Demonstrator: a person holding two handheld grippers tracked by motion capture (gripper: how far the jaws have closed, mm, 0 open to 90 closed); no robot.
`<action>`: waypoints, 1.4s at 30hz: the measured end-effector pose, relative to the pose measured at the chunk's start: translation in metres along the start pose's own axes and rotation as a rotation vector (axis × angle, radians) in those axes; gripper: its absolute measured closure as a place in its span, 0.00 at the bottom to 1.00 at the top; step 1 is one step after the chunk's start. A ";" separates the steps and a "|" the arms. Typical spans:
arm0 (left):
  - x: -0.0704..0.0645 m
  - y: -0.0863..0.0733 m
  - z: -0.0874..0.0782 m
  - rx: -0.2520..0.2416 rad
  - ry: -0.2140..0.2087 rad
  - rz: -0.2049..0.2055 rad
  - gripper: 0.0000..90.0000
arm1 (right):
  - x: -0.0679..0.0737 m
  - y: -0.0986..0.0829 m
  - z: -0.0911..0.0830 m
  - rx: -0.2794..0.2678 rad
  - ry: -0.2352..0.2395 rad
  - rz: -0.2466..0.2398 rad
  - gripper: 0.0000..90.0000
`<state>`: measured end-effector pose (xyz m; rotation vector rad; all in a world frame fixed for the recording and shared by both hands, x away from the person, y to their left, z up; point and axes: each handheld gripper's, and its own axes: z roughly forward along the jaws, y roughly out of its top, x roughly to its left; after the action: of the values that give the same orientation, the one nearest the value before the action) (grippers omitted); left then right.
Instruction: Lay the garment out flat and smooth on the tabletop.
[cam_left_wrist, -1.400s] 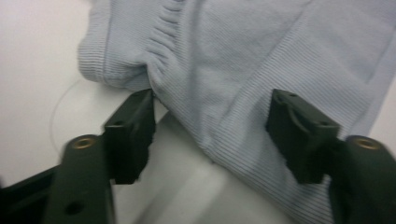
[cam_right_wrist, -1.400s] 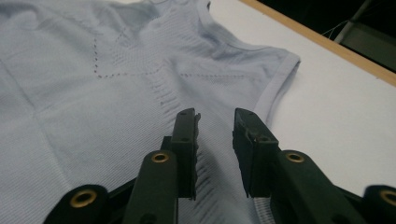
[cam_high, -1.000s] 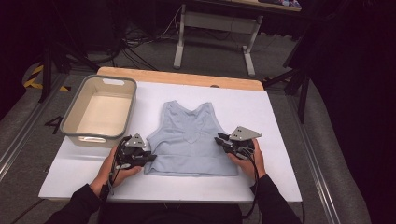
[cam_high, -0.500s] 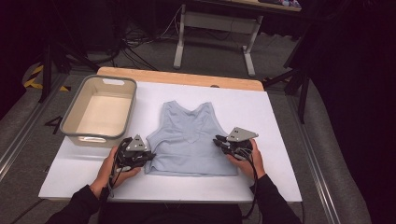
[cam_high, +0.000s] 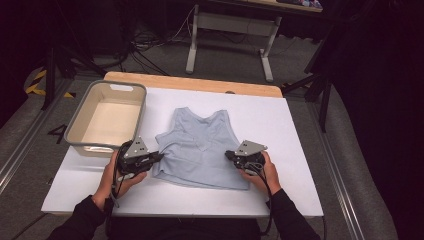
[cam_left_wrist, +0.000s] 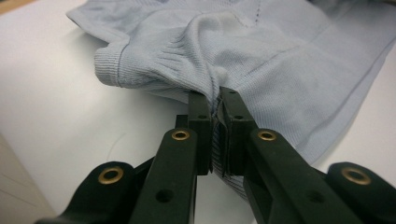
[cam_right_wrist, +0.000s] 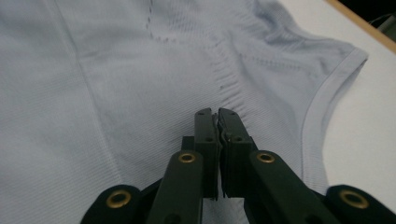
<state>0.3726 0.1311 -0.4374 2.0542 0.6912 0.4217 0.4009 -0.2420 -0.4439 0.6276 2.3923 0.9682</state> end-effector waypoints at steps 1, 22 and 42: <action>-0.001 0.001 -0.002 -0.017 0.004 0.002 0.94 | 0.001 -0.001 0.003 0.006 0.010 0.000 0.97; 0.012 0.039 -0.028 -0.198 0.076 -0.024 0.94 | 0.014 0.029 0.044 0.004 0.016 -0.070 0.98; 0.023 0.046 -0.032 -0.235 0.088 -0.052 0.94 | -0.016 -0.004 -0.004 0.094 0.007 0.070 1.00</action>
<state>0.3881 0.1457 -0.3805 1.8012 0.7107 0.5403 0.4096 -0.2555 -0.4397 0.7482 2.4477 0.8921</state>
